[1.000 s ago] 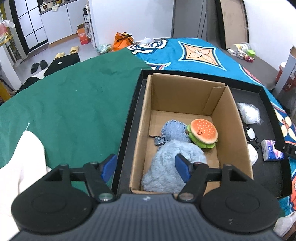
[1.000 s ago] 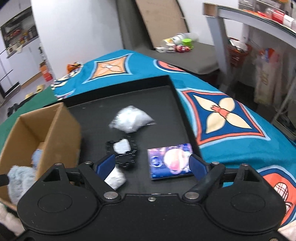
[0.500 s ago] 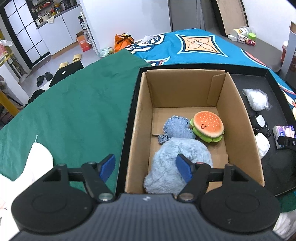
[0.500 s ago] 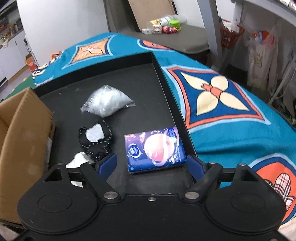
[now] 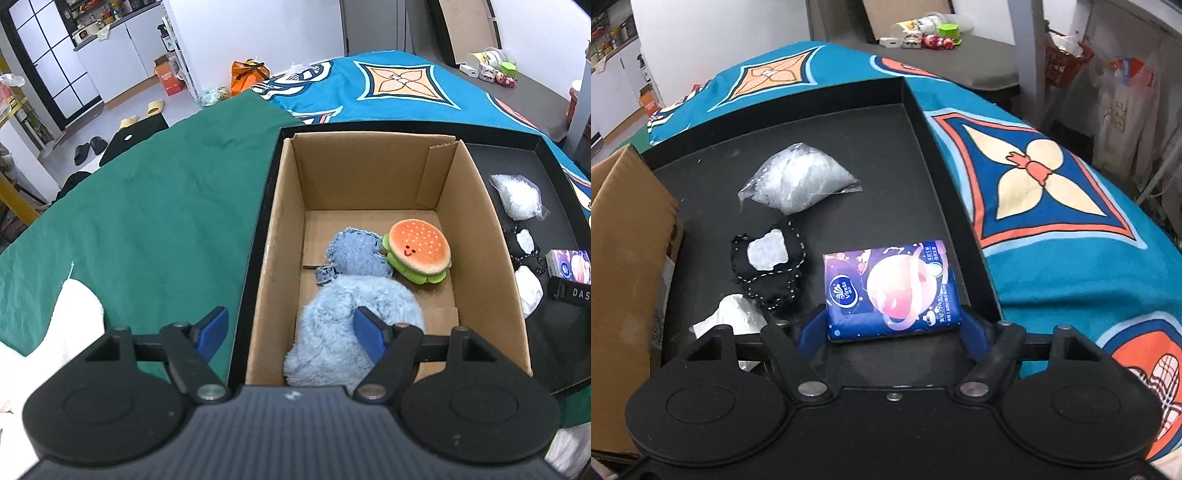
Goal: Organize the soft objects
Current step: 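Close the right gripper on the purple tissue pack, then carry the purple tissue pack into the box and open the right gripper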
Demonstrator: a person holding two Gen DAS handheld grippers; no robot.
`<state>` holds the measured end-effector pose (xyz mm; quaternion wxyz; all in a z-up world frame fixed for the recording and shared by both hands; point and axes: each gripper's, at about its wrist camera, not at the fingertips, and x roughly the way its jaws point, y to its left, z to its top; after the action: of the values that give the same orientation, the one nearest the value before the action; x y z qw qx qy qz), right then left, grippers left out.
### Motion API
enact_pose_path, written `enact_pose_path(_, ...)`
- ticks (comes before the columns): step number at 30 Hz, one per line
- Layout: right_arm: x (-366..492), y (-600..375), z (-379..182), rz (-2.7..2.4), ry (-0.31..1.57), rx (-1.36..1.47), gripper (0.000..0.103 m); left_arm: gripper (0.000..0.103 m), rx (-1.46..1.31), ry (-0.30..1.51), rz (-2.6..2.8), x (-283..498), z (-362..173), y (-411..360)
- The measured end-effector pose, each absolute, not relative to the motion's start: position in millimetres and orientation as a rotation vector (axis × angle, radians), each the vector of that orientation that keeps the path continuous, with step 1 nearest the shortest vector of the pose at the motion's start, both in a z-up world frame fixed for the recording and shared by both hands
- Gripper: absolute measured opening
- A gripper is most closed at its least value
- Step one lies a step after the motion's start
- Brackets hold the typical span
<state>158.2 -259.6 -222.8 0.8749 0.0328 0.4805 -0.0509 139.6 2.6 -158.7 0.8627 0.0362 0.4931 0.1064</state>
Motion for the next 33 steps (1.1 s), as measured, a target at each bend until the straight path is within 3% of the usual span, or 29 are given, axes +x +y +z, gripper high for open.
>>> enact_pose_path(33, 126, -233, -139, 0.023, 0.870, 0.099, 0.071, 0.074, -0.099, 0.934, 0.171, 117, -138, 31)
